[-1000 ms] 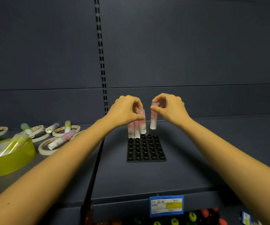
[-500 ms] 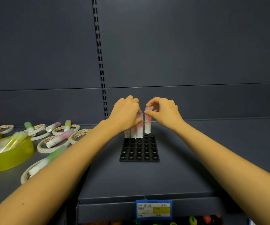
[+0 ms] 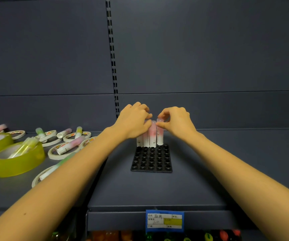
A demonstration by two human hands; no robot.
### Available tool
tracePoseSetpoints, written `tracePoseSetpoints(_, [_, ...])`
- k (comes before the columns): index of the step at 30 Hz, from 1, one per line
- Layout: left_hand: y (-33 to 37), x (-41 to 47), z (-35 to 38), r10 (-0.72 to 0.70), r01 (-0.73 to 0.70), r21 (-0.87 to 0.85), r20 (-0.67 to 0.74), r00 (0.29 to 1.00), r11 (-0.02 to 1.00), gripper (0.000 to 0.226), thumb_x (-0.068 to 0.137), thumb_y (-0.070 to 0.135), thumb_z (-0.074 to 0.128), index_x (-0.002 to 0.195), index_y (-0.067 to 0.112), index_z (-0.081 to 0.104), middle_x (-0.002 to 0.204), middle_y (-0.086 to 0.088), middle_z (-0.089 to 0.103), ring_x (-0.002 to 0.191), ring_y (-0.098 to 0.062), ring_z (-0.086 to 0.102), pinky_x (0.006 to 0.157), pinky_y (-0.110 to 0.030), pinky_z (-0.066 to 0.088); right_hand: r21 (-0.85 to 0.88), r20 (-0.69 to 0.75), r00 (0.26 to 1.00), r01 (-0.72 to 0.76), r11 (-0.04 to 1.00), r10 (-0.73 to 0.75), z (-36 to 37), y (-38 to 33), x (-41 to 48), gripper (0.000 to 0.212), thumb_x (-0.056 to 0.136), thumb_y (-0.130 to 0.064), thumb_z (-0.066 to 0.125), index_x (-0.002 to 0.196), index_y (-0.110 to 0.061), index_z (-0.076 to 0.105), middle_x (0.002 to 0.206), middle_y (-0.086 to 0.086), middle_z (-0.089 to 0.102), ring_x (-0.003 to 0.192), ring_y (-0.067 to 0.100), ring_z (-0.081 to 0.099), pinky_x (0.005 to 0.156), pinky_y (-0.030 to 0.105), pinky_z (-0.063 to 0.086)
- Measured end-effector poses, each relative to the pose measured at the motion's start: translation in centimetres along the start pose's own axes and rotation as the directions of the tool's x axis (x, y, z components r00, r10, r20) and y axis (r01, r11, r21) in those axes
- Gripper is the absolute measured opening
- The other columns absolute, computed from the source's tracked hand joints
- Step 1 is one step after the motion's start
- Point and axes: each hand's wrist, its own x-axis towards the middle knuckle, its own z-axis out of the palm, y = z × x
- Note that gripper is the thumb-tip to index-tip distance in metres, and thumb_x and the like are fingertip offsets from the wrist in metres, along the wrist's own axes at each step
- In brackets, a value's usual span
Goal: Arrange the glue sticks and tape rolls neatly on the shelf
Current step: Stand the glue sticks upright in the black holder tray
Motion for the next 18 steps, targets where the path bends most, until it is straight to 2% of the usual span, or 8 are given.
tracePoseSetpoints(2, [-0.6, -0.3, -0.6, -0.042, 0.039, -0.037, -0.084, 0.996, 0.999, 0.038, 0.095, 0.029, 0.040, 0.127, 0.018, 0.057, 0.135, -0.001, 0.051, 0.123, -0.020, 0.042, 0.096, -0.035, 0.034, -0.010, -0.003, 1.000, -0.007, 1.000, 0.007, -0.1, -0.1, 0.1, 0.022, 0.080, -0.026, 0.074, 0.098, -0.013, 0.070, 0.096, 0.002, 0.070, 0.090, 0.018, 0.063, 0.075, 0.023, 0.043])
tracePoseSetpoints(5, [-1.7, -0.8, -1.4, -0.113, 0.104, -0.068, -0.150, 0.982, 0.992, 0.037, 0.094, 0.027, 0.043, 0.125, 0.014, 0.059, 0.131, -0.002, 0.054, 0.121, -0.021, 0.044, 0.094, -0.036, 0.037, -0.010, 0.013, 0.999, -0.031, 0.999, 0.032, -0.1, -0.2, 0.0, 0.022, 0.081, -0.024, 0.073, 0.098, -0.011, 0.070, 0.098, 0.005, 0.069, 0.093, 0.021, 0.063, 0.076, 0.025, 0.045])
tracePoseSetpoints(9, [-3.1, -2.1, -2.0, -0.188, 0.178, -0.074, -0.161, 0.969, 0.981, 0.036, 0.094, 0.025, 0.043, 0.123, 0.012, 0.060, 0.129, -0.005, 0.056, 0.118, -0.023, 0.046, 0.090, -0.037, 0.040, -0.076, 0.052, 0.999, -0.010, 0.997, 0.014, -0.2, -0.5, -0.4, 0.021, 0.086, -0.024, 0.067, 0.102, -0.011, 0.070, 0.103, 0.010, 0.069, 0.099, 0.028, 0.062, 0.085, 0.035, 0.051])
tracePoseSetpoints(13, [-4.4, -3.8, -2.4, -0.267, 0.258, -0.083, -0.147, 0.952, 0.963, 0.033, 0.093, 0.024, 0.045, 0.116, 0.011, 0.064, 0.122, -0.007, 0.061, 0.112, -0.026, 0.050, 0.082, -0.036, 0.042, -0.218, 0.063, 0.998, 0.019, 0.976, -0.006, -0.8, -1.0, -0.5, 0.025, 0.091, -0.035, 0.056, 0.100, -0.017, 0.072, 0.104, 0.007, 0.070, 0.100, 0.032, 0.062, 0.073, 0.033, 0.043])
tracePoseSetpoints(15, [-5.3, -5.0, -2.6, -0.315, 0.302, -0.104, -0.137, 0.939, 0.947, 0.031, 0.092, 0.024, 0.046, 0.114, 0.012, 0.065, 0.119, -0.007, 0.062, 0.110, -0.026, 0.052, 0.082, -0.038, 0.044, -0.280, 0.077, 0.997, 0.044, 0.959, -0.023, -1.1, -1.4, -0.3, 0.034, 0.092, -0.041, 0.051, 0.095, -0.015, 0.074, 0.100, 0.006, 0.070, 0.096, 0.031, 0.063, 0.068, 0.031, 0.040])
tracePoseSetpoints(16, [-5.7, -5.6, -2.7, -0.339, 0.325, -0.117, -0.133, 0.931, 0.939, 0.030, 0.092, 0.023, 0.046, 0.112, 0.012, 0.065, 0.117, -0.006, 0.063, 0.109, -0.026, 0.053, 0.081, -0.037, 0.044, -0.310, 0.090, 0.995, 0.063, 0.949, -0.036, -1.3, -1.5, -0.2, 0.039, 0.093, -0.044, 0.049, 0.093, -0.014, 0.074, 0.100, 0.006, 0.069, 0.096, 0.030, 0.062, 0.067, 0.031, 0.039])
tracePoseSetpoints(18, [-6.6, -7.0, -2.9, -0.383, 0.367, -0.136, -0.126, 0.915, 0.920, 0.028, 0.091, 0.022, 0.047, 0.109, 0.013, 0.067, 0.114, -0.006, 0.065, 0.106, -0.026, 0.054, 0.075, -0.034, 0.041, -0.383, 0.127, 0.990, 0.105, 0.918, -0.060, -1.7, -2.0, 0.0, 0.047, 0.094, -0.050, 0.042, 0.099, -0.016, 0.074, 0.113, 0.004, 0.062, 0.105, 0.028, 0.057, 0.071, 0.034, 0.041])
